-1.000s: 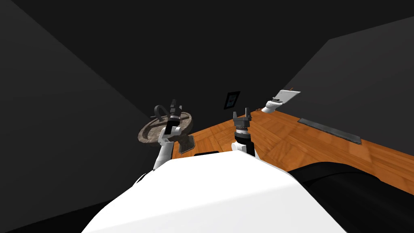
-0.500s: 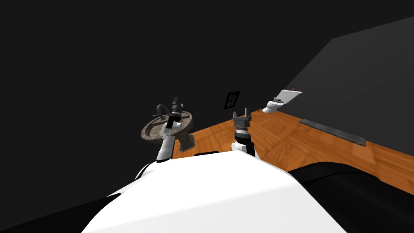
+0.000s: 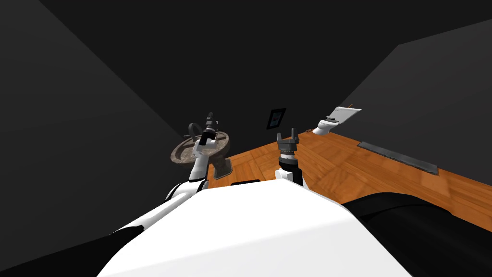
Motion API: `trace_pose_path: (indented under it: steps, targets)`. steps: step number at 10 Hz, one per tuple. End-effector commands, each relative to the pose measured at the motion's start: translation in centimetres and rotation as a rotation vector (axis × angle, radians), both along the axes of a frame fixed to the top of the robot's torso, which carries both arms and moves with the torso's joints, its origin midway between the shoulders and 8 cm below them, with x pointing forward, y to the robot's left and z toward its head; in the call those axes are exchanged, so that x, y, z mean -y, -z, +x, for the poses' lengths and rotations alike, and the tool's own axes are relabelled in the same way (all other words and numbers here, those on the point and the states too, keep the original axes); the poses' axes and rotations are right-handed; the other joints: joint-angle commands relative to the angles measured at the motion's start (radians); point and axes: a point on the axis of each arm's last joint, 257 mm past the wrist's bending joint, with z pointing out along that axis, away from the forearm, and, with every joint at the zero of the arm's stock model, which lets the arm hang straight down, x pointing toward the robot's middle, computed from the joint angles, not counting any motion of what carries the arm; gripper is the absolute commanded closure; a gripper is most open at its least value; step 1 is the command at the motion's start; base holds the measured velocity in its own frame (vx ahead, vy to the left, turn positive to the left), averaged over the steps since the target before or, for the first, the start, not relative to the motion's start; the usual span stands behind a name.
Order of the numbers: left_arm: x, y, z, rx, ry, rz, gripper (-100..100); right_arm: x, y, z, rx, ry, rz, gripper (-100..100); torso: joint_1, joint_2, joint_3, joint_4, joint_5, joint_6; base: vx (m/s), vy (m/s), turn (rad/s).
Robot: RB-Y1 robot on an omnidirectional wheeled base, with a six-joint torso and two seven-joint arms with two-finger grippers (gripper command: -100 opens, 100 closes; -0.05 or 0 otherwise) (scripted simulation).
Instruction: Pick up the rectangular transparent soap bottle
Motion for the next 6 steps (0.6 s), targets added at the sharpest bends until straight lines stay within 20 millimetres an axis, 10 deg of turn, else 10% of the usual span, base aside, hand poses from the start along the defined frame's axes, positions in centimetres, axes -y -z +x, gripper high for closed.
trace_pose_path:
  steps: [1, 6]
  targets:
    - [-0.5, 0.3, 1.7, -0.048, -0.012, -0.008, -100, 0.0, 0.0, 0.0, 0.000, 0.000, 0.000, 0, 0.000, 0.000, 0.000, 0.000, 0.000, 0.000, -0.056, -0.008, 0.026]
    - [-0.7, -0.2, 5.5, -0.137, -0.027, -0.024, -100, 0.0, 0.0, 0.0, 0.000, 0.000, 0.000, 0, 0.001, -0.001, 0.000, 0.000, 0.000, 0.000, -0.037, 0.006, 0.013]
